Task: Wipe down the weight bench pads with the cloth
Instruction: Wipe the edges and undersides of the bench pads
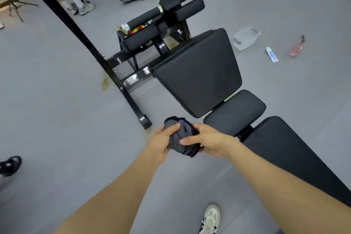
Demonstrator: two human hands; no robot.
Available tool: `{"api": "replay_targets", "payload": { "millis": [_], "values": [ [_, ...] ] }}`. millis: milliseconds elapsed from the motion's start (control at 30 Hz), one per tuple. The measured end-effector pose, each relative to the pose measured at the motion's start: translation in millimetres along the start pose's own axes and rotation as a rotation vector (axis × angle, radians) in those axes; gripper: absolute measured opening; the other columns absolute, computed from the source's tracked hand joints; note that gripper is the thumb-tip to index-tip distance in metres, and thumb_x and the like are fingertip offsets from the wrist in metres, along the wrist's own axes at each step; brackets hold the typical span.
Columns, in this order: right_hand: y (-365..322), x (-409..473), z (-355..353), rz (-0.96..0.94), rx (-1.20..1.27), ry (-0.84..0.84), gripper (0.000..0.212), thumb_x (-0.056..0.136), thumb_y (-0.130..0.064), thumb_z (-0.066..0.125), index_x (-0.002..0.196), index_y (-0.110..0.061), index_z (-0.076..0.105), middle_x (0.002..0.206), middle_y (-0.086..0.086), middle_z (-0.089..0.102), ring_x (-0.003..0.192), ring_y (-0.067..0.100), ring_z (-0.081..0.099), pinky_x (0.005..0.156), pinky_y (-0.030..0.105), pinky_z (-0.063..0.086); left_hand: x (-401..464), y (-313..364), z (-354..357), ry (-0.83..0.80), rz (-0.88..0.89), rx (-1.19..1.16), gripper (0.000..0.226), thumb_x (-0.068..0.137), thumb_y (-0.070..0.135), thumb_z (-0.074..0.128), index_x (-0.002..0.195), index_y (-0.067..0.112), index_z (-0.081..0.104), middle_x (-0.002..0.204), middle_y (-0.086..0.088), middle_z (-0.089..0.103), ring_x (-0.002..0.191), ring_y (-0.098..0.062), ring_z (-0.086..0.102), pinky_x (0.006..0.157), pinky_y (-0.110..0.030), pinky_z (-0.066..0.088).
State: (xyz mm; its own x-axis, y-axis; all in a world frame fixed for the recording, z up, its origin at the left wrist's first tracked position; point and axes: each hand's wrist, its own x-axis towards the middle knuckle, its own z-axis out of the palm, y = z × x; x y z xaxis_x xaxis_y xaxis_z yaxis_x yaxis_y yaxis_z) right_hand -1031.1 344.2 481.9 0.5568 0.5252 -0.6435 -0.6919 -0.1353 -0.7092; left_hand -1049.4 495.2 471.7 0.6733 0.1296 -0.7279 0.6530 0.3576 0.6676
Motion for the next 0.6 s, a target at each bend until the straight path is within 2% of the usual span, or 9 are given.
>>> {"api": "replay_targets", "payload": {
  "millis": [67, 167, 233, 333, 400, 433, 500, 567, 600],
  "values": [
    [-5.2, 16.6, -4.6, 0.013, -0.037, 0.062, 0.025, 0.088, 0.003, 0.058, 0.109, -0.010, 0.058, 0.104, 0.007, 0.065, 0.095, 0.020, 0.062, 0.077, 0.030, 0.054, 17.0, 8.6, -4.5, 0.037, -0.008, -0.032, 0.034, 0.085, 0.011, 0.064, 0.117, 0.004, 0.055, 0.107, -0.014, 0.065, 0.093, -0.023, 0.063, 0.077, -0.032, 0.053],
    [-7.1, 38.7, -14.0, 0.019, -0.024, 0.199, 0.024, 0.093, 0.005, 0.048, 0.114, -0.002, 0.058, 0.106, 0.012, 0.063, 0.095, 0.024, 0.060, 0.075, 0.033, 0.053, 38.7, 14.1, -12.4, 0.066, 0.008, -0.055, 0.027, 0.087, 0.005, 0.058, 0.113, 0.005, 0.052, 0.100, -0.011, 0.063, 0.087, -0.018, 0.061, 0.075, -0.028, 0.051],
    [-6.7, 51.3, -16.3, 0.016, 0.024, 0.283, 0.024, 0.093, 0.004, 0.047, 0.112, -0.003, 0.059, 0.106, 0.013, 0.064, 0.094, 0.025, 0.060, 0.077, 0.037, 0.052, 52.4, 14.6, -17.2, 0.117, 0.066, -0.017, 0.018, 0.087, -0.001, 0.053, 0.103, 0.007, 0.051, 0.090, -0.008, 0.061, 0.080, -0.017, 0.059, 0.071, -0.027, 0.049],
    [-7.1, 73.5, -12.2, 0.016, 0.011, 0.408, 0.019, 0.092, 0.002, 0.049, 0.102, -0.008, 0.062, 0.099, 0.013, 0.065, 0.090, 0.025, 0.061, 0.078, 0.038, 0.055, 73.1, 12.5, -19.5, 0.215, 0.241, 0.292, 0.015, 0.088, -0.004, 0.046, 0.089, 0.010, 0.042, 0.080, -0.008, 0.051, 0.074, -0.019, 0.050, 0.062, -0.027, 0.044],
    [-7.0, 90.9, -9.0, 0.023, -0.060, 0.550, 0.012, 0.090, -0.003, 0.053, 0.096, -0.009, 0.062, 0.100, 0.015, 0.066, 0.090, 0.028, 0.063, 0.081, 0.042, 0.056, 81.7, 8.1, -15.0, 0.170, 0.357, 0.587, 0.015, 0.090, -0.001, 0.043, 0.094, 0.010, 0.035, 0.080, -0.007, 0.046, 0.071, -0.017, 0.044, 0.057, -0.025, 0.039],
    [-7.6, 97.3, -6.6, 0.025, -0.085, 0.610, 0.009, 0.090, -0.006, 0.055, 0.094, -0.010, 0.062, 0.103, 0.016, 0.067, 0.092, 0.029, 0.064, 0.083, 0.044, 0.056, 85.8, 5.4, -12.3, 0.138, 0.378, 0.662, 0.016, 0.091, 0.000, 0.042, 0.098, 0.011, 0.033, 0.083, -0.005, 0.045, 0.071, -0.016, 0.043, 0.056, -0.023, 0.038],
    [-9.2, 106.3, -2.1, 0.009, -0.029, 0.592, 0.009, 0.093, -0.016, 0.055, 0.093, -0.014, 0.064, 0.109, 0.015, 0.068, 0.093, 0.025, 0.063, 0.086, 0.044, 0.054, 94.1, 3.2, -8.9, 0.044, 0.316, 0.567, 0.022, 0.094, 0.006, 0.042, 0.112, 0.014, 0.033, 0.097, -0.005, 0.049, 0.080, -0.014, 0.049, 0.063, -0.020, 0.042],
    [-13.8, 113.2, 5.3, 0.007, 0.176, 0.432, 0.027, 0.098, -0.034, 0.046, 0.097, -0.017, 0.066, 0.105, 0.005, 0.069, 0.091, 0.016, 0.063, 0.081, 0.033, 0.053, 109.0, 6.2, -11.1, -0.076, 0.161, 0.344, 0.043, 0.094, 0.026, 0.049, 0.131, 0.016, 0.030, 0.117, -0.008, 0.052, 0.102, -0.020, 0.055, 0.079, -0.029, 0.048],
    [-15.7, 116.3, 9.2, 0.017, 0.251, 0.363, 0.039, 0.098, -0.044, 0.040, 0.102, -0.017, 0.067, 0.102, -0.001, 0.069, 0.091, 0.011, 0.062, 0.083, 0.029, 0.051, 118.4, 7.5, -15.1, -0.122, 0.099, 0.298, 0.056, 0.089, 0.041, 0.053, 0.135, 0.017, 0.031, 0.123, -0.010, 0.053, 0.107, -0.025, 0.056, 0.081, -0.034, 0.049]
  ]
}}
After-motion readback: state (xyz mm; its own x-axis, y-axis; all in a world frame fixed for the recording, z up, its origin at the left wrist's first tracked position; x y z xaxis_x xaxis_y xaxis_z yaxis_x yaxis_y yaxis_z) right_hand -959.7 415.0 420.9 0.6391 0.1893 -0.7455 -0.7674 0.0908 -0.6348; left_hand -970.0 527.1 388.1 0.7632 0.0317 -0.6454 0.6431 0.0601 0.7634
